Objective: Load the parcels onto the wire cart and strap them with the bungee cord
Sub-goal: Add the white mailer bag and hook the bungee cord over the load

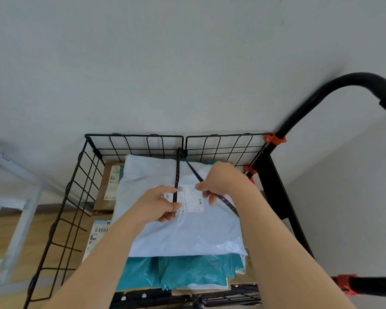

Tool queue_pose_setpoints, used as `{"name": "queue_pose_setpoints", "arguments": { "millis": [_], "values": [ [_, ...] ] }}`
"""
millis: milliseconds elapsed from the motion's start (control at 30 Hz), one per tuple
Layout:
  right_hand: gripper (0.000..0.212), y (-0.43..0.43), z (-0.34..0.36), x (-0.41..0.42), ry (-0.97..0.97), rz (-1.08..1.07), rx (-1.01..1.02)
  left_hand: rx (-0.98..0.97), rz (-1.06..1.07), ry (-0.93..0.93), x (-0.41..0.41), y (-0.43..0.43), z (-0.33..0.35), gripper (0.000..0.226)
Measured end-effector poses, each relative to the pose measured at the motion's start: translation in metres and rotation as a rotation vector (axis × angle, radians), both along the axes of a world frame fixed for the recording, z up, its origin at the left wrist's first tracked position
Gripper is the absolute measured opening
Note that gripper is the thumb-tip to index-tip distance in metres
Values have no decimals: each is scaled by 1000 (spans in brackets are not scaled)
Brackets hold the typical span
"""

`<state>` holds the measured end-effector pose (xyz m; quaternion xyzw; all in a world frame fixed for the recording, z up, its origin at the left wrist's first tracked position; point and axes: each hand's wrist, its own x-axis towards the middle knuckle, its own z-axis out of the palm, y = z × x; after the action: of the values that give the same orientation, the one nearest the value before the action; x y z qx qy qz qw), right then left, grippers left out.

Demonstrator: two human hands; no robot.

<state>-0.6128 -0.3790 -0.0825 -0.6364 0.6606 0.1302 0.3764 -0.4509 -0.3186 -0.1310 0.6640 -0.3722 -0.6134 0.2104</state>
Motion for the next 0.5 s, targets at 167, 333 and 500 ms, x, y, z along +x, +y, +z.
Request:
{"name": "queue_pose_setpoints", "arguments": {
  "millis": [167, 333, 500],
  "values": [
    [32, 24, -40, 3, 28, -15, 128, 3, -5, -60, 13, 8, -16, 25],
    [29, 41, -76, -1, 252, -78, 34, -6, 12, -70, 16, 14, -34, 7],
    [30, 42, -76, 5, 80, -78, -41, -109, 50, -118, 8, 5, -41, 18]
  ]
}}
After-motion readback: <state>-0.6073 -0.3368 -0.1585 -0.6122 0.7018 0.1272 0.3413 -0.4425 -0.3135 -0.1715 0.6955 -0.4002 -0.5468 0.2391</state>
